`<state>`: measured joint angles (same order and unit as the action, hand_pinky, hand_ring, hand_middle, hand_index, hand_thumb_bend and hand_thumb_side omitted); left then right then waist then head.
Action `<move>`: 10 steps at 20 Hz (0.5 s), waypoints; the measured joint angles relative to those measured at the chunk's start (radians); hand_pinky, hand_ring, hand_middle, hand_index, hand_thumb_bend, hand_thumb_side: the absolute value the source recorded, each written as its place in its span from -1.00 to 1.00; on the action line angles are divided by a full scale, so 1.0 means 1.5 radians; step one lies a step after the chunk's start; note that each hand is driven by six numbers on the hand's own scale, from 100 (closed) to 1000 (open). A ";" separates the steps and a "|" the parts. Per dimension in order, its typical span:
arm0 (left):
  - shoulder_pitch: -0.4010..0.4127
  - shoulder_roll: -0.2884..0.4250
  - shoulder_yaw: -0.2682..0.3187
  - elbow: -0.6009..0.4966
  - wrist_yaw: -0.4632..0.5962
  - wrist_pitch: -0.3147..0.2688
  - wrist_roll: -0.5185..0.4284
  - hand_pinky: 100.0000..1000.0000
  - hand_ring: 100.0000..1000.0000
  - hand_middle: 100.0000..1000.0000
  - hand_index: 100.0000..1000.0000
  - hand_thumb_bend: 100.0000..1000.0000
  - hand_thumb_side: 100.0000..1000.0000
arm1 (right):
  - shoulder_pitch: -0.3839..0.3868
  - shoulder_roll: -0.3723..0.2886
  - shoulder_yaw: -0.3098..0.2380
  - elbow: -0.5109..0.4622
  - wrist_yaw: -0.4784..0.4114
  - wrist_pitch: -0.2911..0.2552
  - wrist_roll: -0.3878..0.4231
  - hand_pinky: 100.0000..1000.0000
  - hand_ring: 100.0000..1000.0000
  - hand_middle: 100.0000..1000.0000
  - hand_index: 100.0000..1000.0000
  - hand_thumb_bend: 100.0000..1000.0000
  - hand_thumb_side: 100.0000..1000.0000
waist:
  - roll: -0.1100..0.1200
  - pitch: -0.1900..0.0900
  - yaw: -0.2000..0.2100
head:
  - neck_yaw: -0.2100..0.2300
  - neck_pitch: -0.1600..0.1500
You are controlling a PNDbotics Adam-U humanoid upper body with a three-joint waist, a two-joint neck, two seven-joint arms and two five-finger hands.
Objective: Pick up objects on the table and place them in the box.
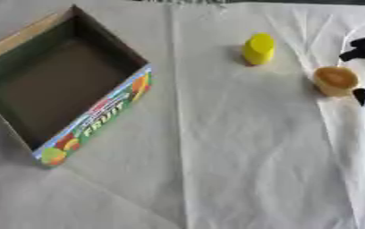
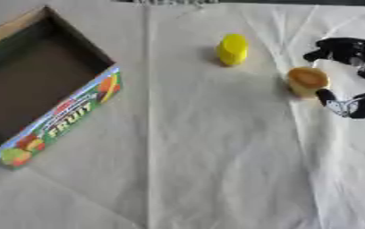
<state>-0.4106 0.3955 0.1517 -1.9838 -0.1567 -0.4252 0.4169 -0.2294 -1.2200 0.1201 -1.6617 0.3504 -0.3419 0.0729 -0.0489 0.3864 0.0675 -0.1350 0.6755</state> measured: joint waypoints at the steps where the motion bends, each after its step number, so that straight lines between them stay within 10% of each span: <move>1: 0.000 0.000 0.000 0.000 0.000 0.000 0.000 0.53 0.53 0.53 0.69 -1.00 -0.59 | -0.003 0.003 0.002 0.006 0.000 0.001 0.004 0.85 1.00 0.61 0.92 -1.00 -0.91 | 0.001 0.000 0.000 | -0.002 0.000; 10: 0.000 -0.001 0.000 0.000 0.006 0.001 -0.004 0.53 0.53 0.53 0.69 -1.00 -0.59 | -0.027 0.029 0.008 0.040 -0.031 0.030 0.032 0.84 1.00 0.56 0.89 -0.71 -0.53 | 0.004 0.004 0.001 | -0.011 0.000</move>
<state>-0.4106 0.3940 0.1513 -1.9838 -0.1480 -0.4243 0.4114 -0.2693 -1.1757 0.1315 -1.6024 0.3035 -0.2967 0.1204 -0.0429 0.3924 0.0690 -0.1515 0.6749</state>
